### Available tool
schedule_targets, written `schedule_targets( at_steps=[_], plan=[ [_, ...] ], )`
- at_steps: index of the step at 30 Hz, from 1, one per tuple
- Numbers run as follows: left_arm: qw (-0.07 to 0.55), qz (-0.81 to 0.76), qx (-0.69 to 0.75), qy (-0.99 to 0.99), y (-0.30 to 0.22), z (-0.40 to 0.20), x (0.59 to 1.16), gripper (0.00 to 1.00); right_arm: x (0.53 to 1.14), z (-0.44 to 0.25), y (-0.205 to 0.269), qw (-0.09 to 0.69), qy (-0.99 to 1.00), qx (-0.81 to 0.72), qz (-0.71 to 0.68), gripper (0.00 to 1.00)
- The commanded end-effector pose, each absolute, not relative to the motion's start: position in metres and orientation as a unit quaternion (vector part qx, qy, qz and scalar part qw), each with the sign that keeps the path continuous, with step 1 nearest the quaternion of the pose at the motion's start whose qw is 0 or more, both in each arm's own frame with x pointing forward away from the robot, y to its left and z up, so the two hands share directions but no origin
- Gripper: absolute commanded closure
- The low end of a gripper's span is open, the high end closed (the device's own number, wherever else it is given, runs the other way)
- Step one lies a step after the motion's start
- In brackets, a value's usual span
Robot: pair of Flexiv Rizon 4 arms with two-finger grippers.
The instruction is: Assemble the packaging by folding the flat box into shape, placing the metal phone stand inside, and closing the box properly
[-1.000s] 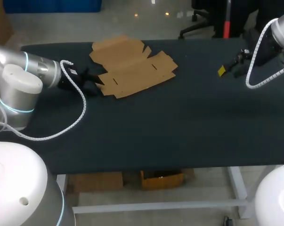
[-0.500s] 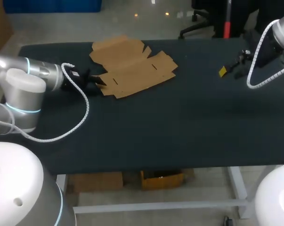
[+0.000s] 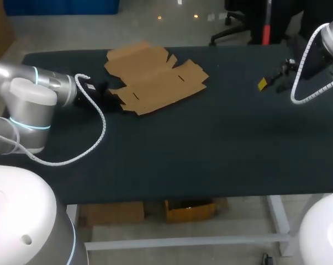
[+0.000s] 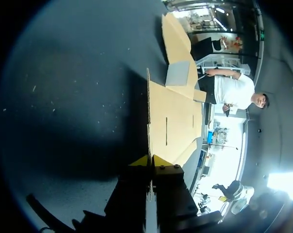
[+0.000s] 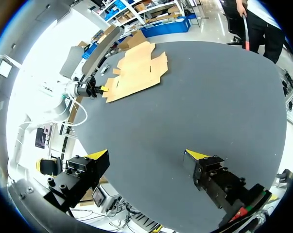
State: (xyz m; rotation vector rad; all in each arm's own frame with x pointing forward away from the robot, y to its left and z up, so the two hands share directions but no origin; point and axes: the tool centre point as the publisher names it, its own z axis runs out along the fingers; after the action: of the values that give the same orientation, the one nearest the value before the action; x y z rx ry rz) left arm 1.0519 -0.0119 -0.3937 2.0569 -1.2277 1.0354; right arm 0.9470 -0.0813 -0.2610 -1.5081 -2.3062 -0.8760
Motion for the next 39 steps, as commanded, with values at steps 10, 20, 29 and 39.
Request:
schedule_targets(
  at_steps=[10,20,29,39],
  plan=[
    [0.266,0.354,0.741,-0.505,-0.021,-0.385,1.019,1.0,0.944,-0.259,-0.081,0.128,-0.794,-0.514,-0.298,0.0],
    [0.268,0.338,0.711,-0.556,-0.033,-0.375,0.99,1.0,0.94,-0.257,-0.081,0.125,-0.796,-0.514,-0.295,0.0],
    [0.265,0.325,0.693,-0.587,-0.039,-0.367,0.963,1.0,0.937,-0.258,-0.082,0.126,-0.797,-0.514,-0.292,0.0],
    [0.283,0.32,0.673,-0.603,-0.047,-0.366,0.939,1.0,0.935,-0.258,-0.083,0.127,-0.797,-0.513,-0.293,0.0]
  ],
)
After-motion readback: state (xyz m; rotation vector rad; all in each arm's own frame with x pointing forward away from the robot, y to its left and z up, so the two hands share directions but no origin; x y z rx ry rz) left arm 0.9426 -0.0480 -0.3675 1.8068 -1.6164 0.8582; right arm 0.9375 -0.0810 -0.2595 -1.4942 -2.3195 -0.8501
